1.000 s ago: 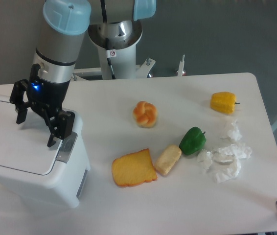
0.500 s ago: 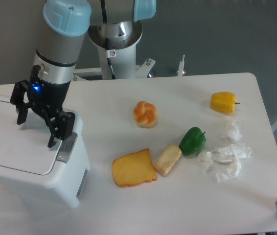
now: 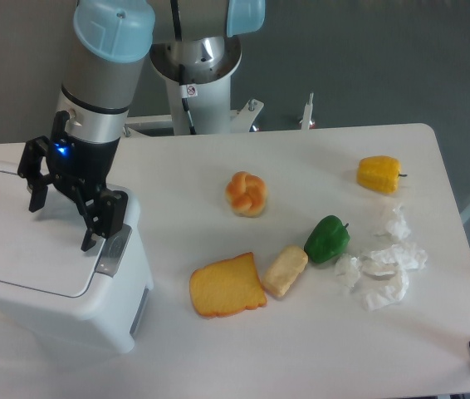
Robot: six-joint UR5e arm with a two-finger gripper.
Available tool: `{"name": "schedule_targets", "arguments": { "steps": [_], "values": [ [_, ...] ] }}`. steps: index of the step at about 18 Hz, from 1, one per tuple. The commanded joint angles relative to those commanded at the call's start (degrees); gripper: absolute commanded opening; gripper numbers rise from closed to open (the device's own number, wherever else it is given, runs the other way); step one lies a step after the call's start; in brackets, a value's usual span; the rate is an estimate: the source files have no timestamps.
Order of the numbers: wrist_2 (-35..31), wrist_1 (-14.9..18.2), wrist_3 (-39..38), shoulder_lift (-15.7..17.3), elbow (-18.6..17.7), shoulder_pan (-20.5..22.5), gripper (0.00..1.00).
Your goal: Close the trash can
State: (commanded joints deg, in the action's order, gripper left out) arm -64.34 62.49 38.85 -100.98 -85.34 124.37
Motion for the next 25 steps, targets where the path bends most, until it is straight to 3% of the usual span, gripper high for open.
{"name": "schedule_targets", "arguments": {
  "steps": [17, 25],
  "values": [
    [0.00, 0.00, -0.09, 0.26, 1.06, 0.53, 1.00],
    [0.00, 0.00, -0.18, 0.35, 3.08, 2.90, 1.00]
  ]
}}
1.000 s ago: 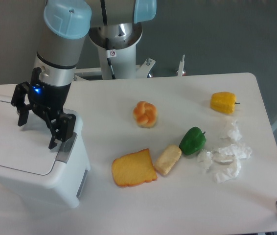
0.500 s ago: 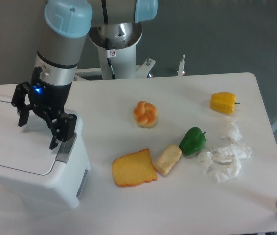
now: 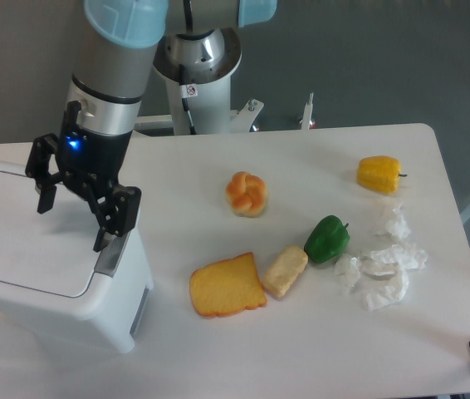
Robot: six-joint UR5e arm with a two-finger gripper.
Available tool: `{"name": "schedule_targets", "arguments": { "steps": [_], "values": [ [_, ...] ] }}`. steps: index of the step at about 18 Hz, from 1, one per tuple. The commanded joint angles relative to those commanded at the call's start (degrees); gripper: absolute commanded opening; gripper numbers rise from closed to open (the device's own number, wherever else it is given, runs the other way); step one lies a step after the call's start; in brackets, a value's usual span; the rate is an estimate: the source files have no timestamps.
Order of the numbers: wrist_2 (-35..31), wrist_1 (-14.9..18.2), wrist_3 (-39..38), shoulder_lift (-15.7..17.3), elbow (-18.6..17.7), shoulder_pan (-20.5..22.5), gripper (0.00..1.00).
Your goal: Close the trash can
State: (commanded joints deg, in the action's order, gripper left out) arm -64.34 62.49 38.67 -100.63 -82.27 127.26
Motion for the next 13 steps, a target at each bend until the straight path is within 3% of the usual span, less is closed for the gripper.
{"name": "schedule_targets", "arguments": {
  "steps": [4, 9, 13],
  "values": [
    [-0.96, 0.00, 0.44, 0.00, 0.09, 2.01, 1.00],
    [-2.02, 0.35, 6.50, 0.35, -0.17, 4.57, 1.00],
    [-7.98, 0.70, 12.02, 0.62, -0.35, 5.01, 1.00]
  ]
}}
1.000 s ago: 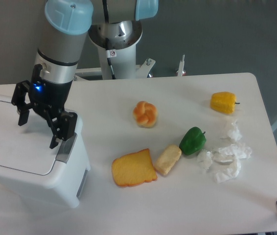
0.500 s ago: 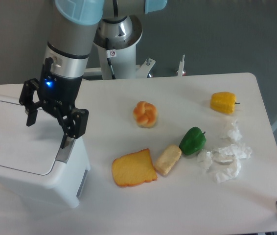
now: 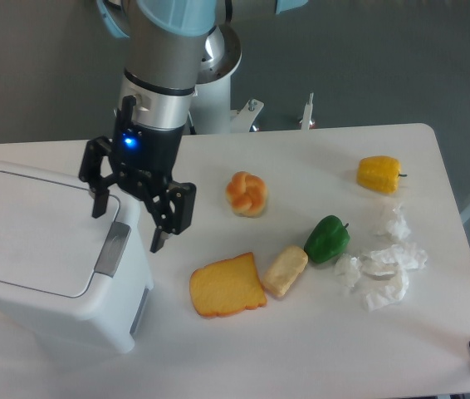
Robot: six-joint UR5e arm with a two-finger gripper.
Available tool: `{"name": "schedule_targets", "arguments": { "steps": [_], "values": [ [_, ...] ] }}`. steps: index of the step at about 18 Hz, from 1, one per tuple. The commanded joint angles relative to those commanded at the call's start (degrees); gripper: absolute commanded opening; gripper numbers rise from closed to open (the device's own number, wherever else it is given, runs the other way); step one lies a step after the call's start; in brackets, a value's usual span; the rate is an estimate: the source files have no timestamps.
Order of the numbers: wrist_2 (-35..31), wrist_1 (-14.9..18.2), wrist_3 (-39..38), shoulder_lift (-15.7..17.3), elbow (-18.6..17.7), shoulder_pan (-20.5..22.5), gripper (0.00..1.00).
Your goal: Close the trash can
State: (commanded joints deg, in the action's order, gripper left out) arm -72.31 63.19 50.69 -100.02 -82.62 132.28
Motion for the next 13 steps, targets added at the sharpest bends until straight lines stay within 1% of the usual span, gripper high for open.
{"name": "schedule_targets", "arguments": {
  "steps": [2, 5, 7, 9, 13],
  "values": [
    [-2.91, 0.09, 3.08, 0.09, -0.09, 0.00, 1.00],
    [-5.02, 0.18, 4.58, 0.35, -0.44, 0.17, 1.00],
    [-6.87, 0.79, 6.69, 0.61, -1.05, 0.53, 1.00],
    [-7.93, 1.67, 10.46, 1.40, -2.02, 1.66, 1.00],
    [-8.02, 3.08, 18.63, 3.69, -4.30, 6.32, 1.00]
  ]
}}
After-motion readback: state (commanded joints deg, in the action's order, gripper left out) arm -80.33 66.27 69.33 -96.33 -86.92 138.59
